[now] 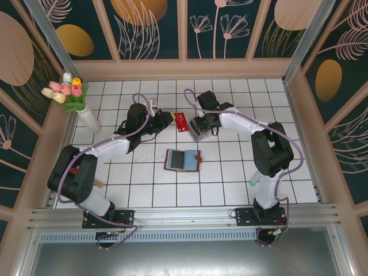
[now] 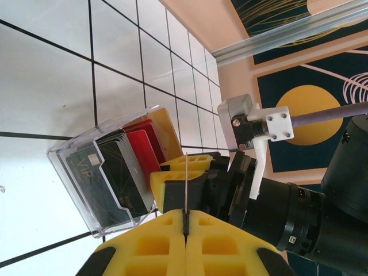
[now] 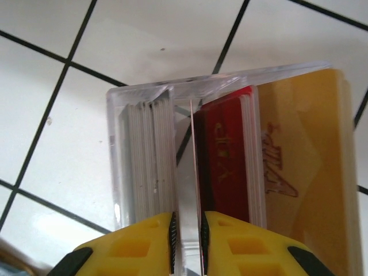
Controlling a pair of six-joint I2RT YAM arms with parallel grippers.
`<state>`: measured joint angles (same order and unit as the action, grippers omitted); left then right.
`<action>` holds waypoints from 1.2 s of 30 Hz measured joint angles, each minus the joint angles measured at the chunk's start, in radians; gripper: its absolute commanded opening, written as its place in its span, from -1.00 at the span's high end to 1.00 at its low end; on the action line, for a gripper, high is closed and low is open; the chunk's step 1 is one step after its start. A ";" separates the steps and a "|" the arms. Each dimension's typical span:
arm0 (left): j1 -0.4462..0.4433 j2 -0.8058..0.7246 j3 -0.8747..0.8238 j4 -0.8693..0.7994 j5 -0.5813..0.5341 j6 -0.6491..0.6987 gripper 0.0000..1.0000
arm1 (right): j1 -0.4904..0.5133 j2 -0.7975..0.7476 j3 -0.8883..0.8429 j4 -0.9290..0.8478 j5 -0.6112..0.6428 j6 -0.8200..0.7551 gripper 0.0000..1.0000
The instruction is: Put the credit cards into the card holder
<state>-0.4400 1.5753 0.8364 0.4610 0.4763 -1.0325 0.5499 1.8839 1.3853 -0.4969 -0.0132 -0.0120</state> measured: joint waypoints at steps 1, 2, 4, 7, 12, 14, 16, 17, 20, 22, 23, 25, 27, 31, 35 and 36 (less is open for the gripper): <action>0.000 0.002 0.000 0.000 0.002 0.000 1.00 | 0.000 -0.001 0.000 -0.002 -0.013 0.003 0.56; 0.000 0.003 0.000 0.000 0.005 0.000 1.00 | 0.000 -0.002 0.000 -0.002 -0.026 0.010 0.55; 0.000 0.005 0.000 0.000 0.010 0.000 1.00 | 0.000 -0.006 0.000 -0.002 -0.043 0.019 0.54; 0.000 0.006 0.000 0.000 0.012 0.000 1.00 | 0.000 -0.020 0.000 -0.002 -0.057 0.026 0.48; 0.001 0.006 0.000 0.000 0.013 0.000 1.00 | 0.000 -0.051 0.003 -0.012 -0.055 0.048 0.36; 0.001 0.006 0.000 0.000 0.013 0.000 1.00 | -0.006 -0.082 0.003 -0.015 -0.056 0.061 0.23; 0.001 0.006 0.000 0.003 0.018 0.000 1.00 | -0.016 -0.134 -0.005 -0.008 -0.062 0.084 0.14; 0.001 0.006 0.000 0.007 0.024 0.000 1.00 | -0.023 -0.167 -0.014 0.001 -0.070 0.097 0.08; 0.001 0.005 -0.004 0.027 0.052 0.000 1.00 | -0.055 -0.298 -0.072 0.069 -0.146 0.159 -0.06; 0.001 0.001 -0.019 0.059 0.077 -0.001 1.00 | -0.089 -0.392 -0.144 0.154 -0.255 0.225 -0.09; 0.001 -0.003 -0.030 0.078 0.093 -0.008 1.00 | -0.106 -0.430 -0.181 0.198 -0.311 0.262 -0.10; 0.001 -0.009 -0.051 0.123 0.126 -0.024 1.00 | -0.127 -0.470 -0.240 0.277 -0.402 0.331 -0.10; 0.001 -0.014 -0.069 0.164 0.156 -0.045 1.00 | -0.127 -0.473 -0.285 0.352 -0.492 0.397 -0.11; 0.001 -0.035 -0.093 0.241 0.209 -0.084 0.99 | -0.110 -0.448 -0.336 0.427 -0.615 0.488 -0.12; 0.001 -0.063 -0.105 0.288 0.244 -0.110 0.97 | -0.107 -0.435 -0.354 0.484 -0.685 0.541 -0.09; 0.001 -0.066 -0.105 0.300 0.252 -0.117 0.97 | -0.107 -0.432 -0.359 0.501 -0.705 0.550 -0.05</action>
<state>-0.4393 1.5089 0.7311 0.7612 0.7284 -1.1500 0.4431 1.4517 1.0260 0.0044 -0.7181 0.5385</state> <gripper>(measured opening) 0.069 0.549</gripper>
